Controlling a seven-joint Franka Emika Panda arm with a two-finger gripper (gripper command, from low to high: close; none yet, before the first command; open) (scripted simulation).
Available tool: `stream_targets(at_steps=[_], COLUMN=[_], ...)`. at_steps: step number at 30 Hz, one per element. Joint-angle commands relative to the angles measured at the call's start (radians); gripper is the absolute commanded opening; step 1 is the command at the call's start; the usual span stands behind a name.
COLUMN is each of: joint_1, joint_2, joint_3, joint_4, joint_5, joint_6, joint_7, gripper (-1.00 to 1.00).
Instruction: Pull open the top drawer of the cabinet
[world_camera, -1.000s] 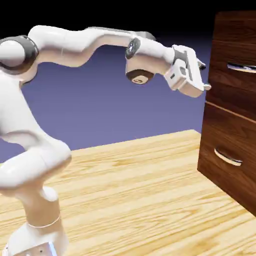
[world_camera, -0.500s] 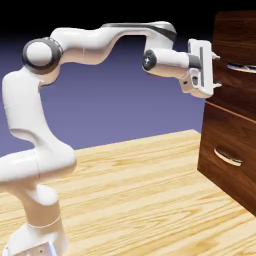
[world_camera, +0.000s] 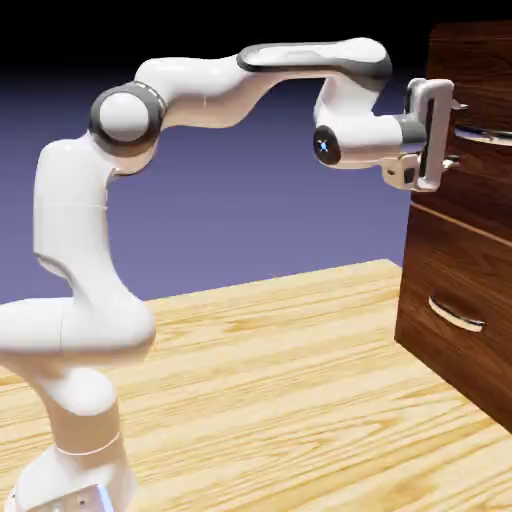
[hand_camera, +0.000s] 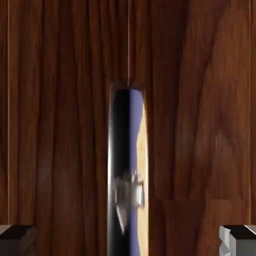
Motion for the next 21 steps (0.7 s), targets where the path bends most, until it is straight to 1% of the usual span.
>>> stream_targets(at_steps=[1, 5, 6, 7, 13, 21], joint_1=[-0.036, -0.161, -0.161, -0.161, 0.056, 0.346], joint_2=[-0.019, -0.085, -0.085, -0.085, 0.012, 0.077], joint_3=[0.026, 0.118, 0.118, 0.118, -0.050, -0.301], joint_4=[0.027, 0.121, 0.121, 0.121, -0.048, -0.206], joint_5=[-0.018, -0.079, -0.079, -0.079, 0.015, 0.080], joint_6=[0.001, 0.006, 0.006, 0.006, -0.012, -0.027], joint_7=[0.032, 0.141, 0.141, 0.141, -0.016, -0.133], gripper=[0.00, 0.00, -1.00, -1.00, -1.00, -1.00])
